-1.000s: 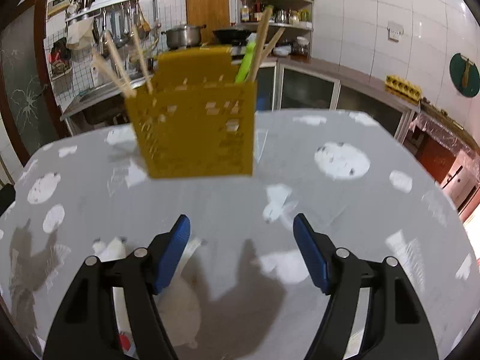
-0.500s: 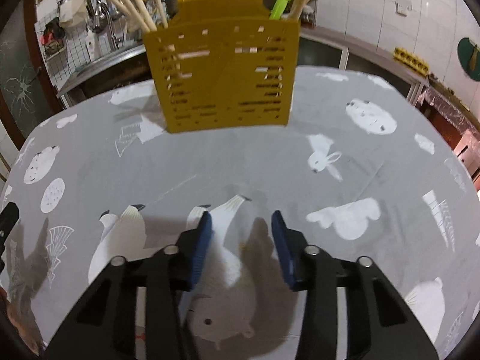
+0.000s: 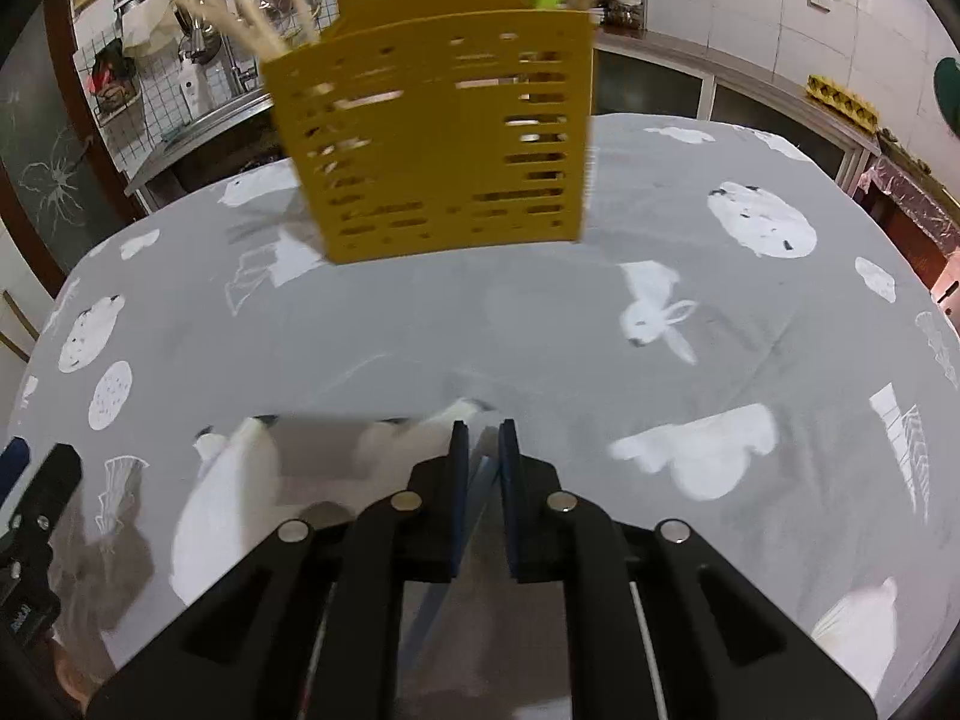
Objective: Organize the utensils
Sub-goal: 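Close the right gripper on a thin grey utensil while the left gripper grasps a grey spoon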
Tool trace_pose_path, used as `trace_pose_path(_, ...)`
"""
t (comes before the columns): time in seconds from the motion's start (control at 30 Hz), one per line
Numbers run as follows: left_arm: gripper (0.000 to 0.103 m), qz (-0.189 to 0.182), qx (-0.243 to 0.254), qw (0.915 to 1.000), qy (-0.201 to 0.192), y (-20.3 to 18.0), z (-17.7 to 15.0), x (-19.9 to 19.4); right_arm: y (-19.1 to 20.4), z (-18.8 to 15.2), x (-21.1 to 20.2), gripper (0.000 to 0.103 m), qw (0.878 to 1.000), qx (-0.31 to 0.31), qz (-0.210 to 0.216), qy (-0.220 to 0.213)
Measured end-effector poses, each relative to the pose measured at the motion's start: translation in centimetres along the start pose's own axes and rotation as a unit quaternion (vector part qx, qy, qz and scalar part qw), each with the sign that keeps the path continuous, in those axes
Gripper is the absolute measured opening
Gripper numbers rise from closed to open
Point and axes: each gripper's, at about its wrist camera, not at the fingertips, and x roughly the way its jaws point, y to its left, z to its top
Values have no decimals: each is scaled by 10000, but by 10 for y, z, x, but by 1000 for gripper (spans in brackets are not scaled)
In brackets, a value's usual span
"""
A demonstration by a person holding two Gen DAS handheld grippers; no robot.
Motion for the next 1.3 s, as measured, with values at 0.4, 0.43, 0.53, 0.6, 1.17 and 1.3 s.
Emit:
trace_pose_path(0.4, 98, -497, 119, 9952, 840, -101, -20, 20, -86, 5, -9, 9, 9992, -378, -60, -90)
trace_pose_path(0.43, 97, -513, 138, 9945, 900, -107, -21, 21, -92, 5, -9, 9, 9994, -343, -47, -92)
trace_pose_path(0.53, 92, -559, 202, 9926, 1064, -122, -25, 25, -103, 4, -9, 9, 9996, -257, -10, -102)
trace_pose_path(0.6, 75, -583, 218, 9908, 1204, -127, -27, 29, -106, 3, -7, 9, 9997, -206, 40, -109)
trace_pose_path(1.17, 35, -636, 445, 9883, 1313, -137, -20, 38, -89, -1, -8, 8, 9992, -132, 202, -313)
trace_pose_path(1.3, 35, -705, 417, 9890, 1229, -134, -15, 38, -87, 3, -15, 8, 9986, -162, 180, -463)
